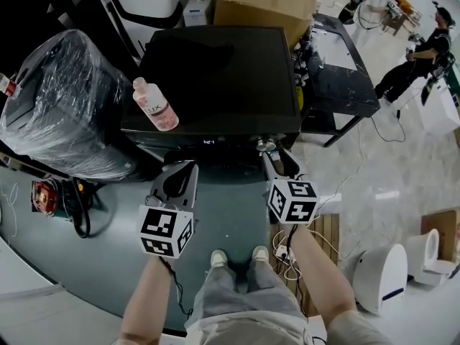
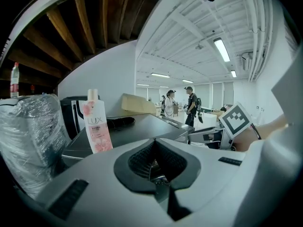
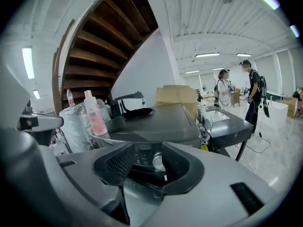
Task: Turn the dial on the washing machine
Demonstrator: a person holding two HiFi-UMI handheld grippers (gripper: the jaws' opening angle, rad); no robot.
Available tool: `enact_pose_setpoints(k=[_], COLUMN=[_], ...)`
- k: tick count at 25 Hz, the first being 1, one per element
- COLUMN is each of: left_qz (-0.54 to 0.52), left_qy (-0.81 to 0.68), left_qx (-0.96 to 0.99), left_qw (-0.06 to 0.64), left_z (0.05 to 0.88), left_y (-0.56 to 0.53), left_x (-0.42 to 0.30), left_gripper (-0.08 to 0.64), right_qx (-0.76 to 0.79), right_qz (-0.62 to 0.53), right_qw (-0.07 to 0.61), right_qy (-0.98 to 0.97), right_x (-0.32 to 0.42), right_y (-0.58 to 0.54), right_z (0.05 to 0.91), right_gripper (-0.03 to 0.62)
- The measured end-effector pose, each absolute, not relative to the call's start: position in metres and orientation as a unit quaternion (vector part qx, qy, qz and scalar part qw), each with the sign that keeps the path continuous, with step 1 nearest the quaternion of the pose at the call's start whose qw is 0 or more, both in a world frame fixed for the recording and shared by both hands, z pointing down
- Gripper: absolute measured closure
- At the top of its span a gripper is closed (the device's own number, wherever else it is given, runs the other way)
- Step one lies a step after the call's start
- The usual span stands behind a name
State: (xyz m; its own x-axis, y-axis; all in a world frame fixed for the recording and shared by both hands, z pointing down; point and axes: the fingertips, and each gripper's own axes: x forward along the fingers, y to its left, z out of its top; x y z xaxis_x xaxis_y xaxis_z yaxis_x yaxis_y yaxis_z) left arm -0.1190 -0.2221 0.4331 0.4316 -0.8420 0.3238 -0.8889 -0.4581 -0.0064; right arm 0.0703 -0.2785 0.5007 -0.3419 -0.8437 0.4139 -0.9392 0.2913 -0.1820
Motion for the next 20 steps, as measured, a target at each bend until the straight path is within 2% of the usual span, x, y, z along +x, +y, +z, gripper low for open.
enact_pose_setpoints(k=[6,13,20], left_qz=[0.135,0.129,0.121], left_qy=[-0.519,-0.525,-0.526], left_qx=[0.841,0.840,0.842], left_qw=[0.071,0.049,-0.006], left_z=[0.387,0.331,0.269], left_y=[-0.206,-0.185,-0.167], left_x=[-0.120,-0.117,-0.117], left_gripper=[0.540,0.540,0.540], right_qx=[0.537,0.504,0.477], right_qz=[0.147,0.089,0.053], right_qw=[0.104,0.077,0.034], right_qy=[-0.824,-0.856,-0.876], right_x=[0.063,0.059,0.055], right_y=[-0.255,-0.222,-0.183], right_z=[0.417,0.315,0.229], right_gripper=[0.421,0.510,0.533])
